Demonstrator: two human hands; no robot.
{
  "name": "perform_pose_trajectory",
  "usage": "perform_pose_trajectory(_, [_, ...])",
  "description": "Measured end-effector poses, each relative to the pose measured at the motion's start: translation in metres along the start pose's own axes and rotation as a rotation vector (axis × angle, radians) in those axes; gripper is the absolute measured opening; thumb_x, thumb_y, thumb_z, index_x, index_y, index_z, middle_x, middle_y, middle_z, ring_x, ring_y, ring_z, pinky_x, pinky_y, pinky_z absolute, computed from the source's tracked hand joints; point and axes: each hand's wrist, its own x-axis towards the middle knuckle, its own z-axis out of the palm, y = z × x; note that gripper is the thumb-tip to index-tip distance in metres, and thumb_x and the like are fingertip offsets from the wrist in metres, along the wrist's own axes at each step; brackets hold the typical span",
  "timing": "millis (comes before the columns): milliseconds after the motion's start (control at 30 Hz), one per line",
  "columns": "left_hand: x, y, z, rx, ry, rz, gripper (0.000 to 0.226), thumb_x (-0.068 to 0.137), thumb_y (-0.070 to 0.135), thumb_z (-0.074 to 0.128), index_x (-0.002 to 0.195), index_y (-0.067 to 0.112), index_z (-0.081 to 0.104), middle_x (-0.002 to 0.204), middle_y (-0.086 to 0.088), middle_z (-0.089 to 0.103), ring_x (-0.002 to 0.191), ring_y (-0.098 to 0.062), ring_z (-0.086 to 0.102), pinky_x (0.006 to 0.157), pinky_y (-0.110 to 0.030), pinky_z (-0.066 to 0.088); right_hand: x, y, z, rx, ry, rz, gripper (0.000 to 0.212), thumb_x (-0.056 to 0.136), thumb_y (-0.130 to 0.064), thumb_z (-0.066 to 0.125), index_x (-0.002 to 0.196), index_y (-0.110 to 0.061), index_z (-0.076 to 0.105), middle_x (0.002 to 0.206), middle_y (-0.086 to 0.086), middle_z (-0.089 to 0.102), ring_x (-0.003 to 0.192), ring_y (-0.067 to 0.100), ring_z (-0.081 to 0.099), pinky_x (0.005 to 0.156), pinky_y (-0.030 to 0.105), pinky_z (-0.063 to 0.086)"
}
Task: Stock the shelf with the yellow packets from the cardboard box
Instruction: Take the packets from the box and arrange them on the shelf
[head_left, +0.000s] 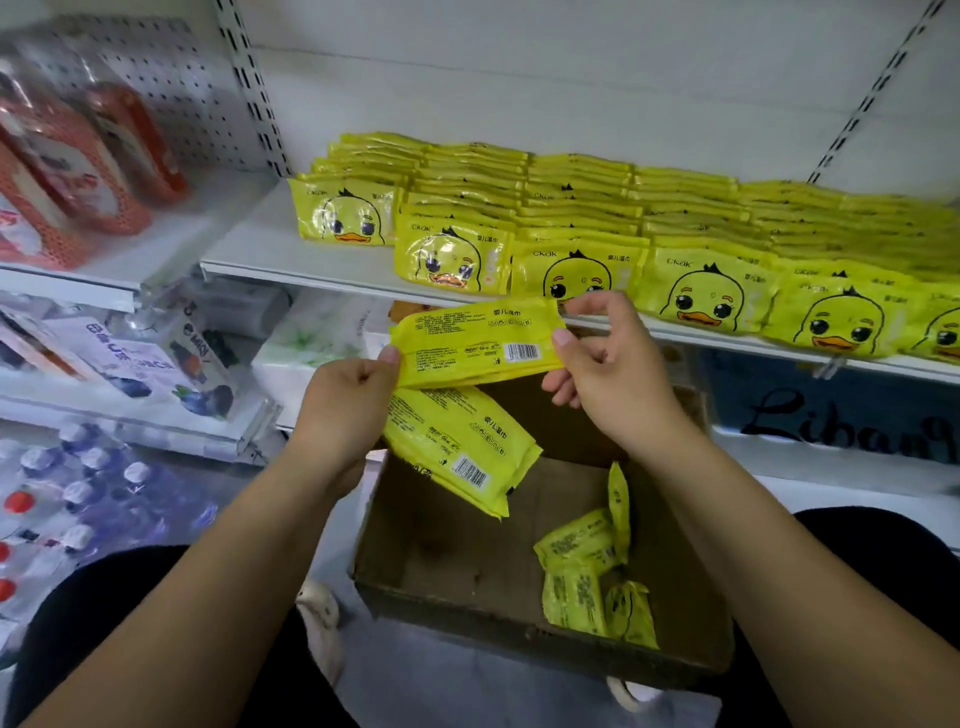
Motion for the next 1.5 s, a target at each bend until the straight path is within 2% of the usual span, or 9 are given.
perform_pose_trajectory(167, [0.028,0.013,-0.026,-0.065,-0.048,-0.077,0.047,0.107,0.036,0.052,0.102,-0.007,0.069,0.085,-0.023,0.075,0.063,-0.027,0.072,0.059,-0.041,0.063,0.032,-0.018,0.027,-0.018,-0.145,-0.098,0.008,0.096,-0.012,0.064,0.103,-0.017,0.063,0.081,0.003,0.076,0.075,0.016,0.074,0.07,0.029,0.058])
perform_pose_trajectory(500, [0.068,0.001,-0.055,-0.1,0.184,0.016,0.062,0.101,0.056,0.05,0.091,-0.003,0.064,0.093,-0.04,0.064,0.07,-0.042,0.069,0.057,-0.046,0.064,0.1,-0.065,0.08,-0.32,0.016,-0.48,0.01,0.077,-0.026,0.084,0.082,-0.03,0.076,0.086,-0.013,0.054,0.09,0.01,0.054,0.08,0.021,0.042])
perform_pose_trajectory(600, [0.075,0.002,-0.061,0.04,0.258,0.087,0.052,0.101,0.058,0.048,0.077,0.016,0.066,0.071,-0.021,0.062,0.071,-0.046,0.064,0.068,-0.053,0.061,0.119,-0.08,0.089,-0.25,-0.003,-0.394,0.008,0.089,-0.027,0.074,0.082,-0.027,0.07,0.066,-0.018,0.051,0.067,0.011,0.048,0.067,0.035,0.047])
perform_pose_trajectory(700, [0.083,0.003,-0.069,0.151,0.25,0.169,0.051,0.103,0.053,0.047,0.073,0.019,0.069,0.057,-0.001,0.054,0.059,-0.029,0.056,0.066,-0.038,0.05,0.132,-0.094,0.093,-0.302,0.009,-0.35,0.02,0.095,-0.031,0.067,0.078,-0.024,0.062,0.049,-0.012,0.035,0.055,0.014,0.035,0.057,0.033,0.031])
perform_pose_trajectory(867, [0.093,0.016,-0.075,0.046,0.186,0.13,0.059,0.099,0.063,0.043,0.081,0.019,0.077,0.07,-0.023,0.064,0.055,-0.027,0.062,0.048,-0.033,0.053,0.143,-0.104,0.101,-0.18,0.038,-0.204,0.024,0.098,-0.031,0.063,0.077,-0.021,0.061,0.058,-0.009,0.052,0.049,0.008,0.046,0.049,0.022,0.039])
perform_pose_trajectory(967, [0.099,0.026,-0.075,-0.181,0.118,0.069,0.07,0.086,0.075,0.04,0.089,0.016,0.076,0.078,-0.014,0.075,0.061,-0.018,0.073,0.048,-0.027,0.056,0.149,-0.096,0.113,0.016,0.059,-0.05,0.024,0.098,-0.034,0.063,0.082,-0.016,0.061,0.068,0.003,0.051,0.053,0.011,0.046,0.05,0.023,0.04])
perform_pose_trajectory(1133, [0.117,0.027,-0.08,-0.244,0.04,0.143,0.072,0.078,0.07,0.067,0.088,-0.001,0.071,0.081,-0.023,0.071,0.071,-0.027,0.064,0.067,-0.051,0.057,0.155,-0.068,0.135,0.073,0.1,0.1,0.034,0.071,-0.06,0.076,0.081,-0.029,0.071,0.086,0.015,0.055,0.077,0.027,0.053,0.07,0.042,0.049])
perform_pose_trajectory(1367, [0.144,0.027,-0.089,-0.201,0.125,0.15,0.043,0.087,0.05,0.074,0.079,0.008,0.071,0.068,-0.015,0.067,0.058,-0.018,0.055,0.061,-0.035,0.046,0.191,-0.088,0.137,-0.329,-0.472,0.046,0.031,0.075,-0.029,0.085,0.103,-0.028,0.072,0.102,-0.007,0.076,0.099,0.002,0.069,0.095,0.027,0.051])
perform_pose_trajectory(1500, [0.156,0.029,-0.092,-0.153,0.222,0.161,0.041,0.09,0.048,0.073,0.076,0.009,0.069,0.064,-0.005,0.063,0.059,-0.018,0.052,0.059,-0.033,0.043,0.221,-0.091,0.169,-0.705,-0.649,-0.051,0.05,0.068,-0.048,0.088,0.106,-0.021,0.071,0.1,0.002,0.076,0.091,0.005,0.068,0.091,0.042,0.055])
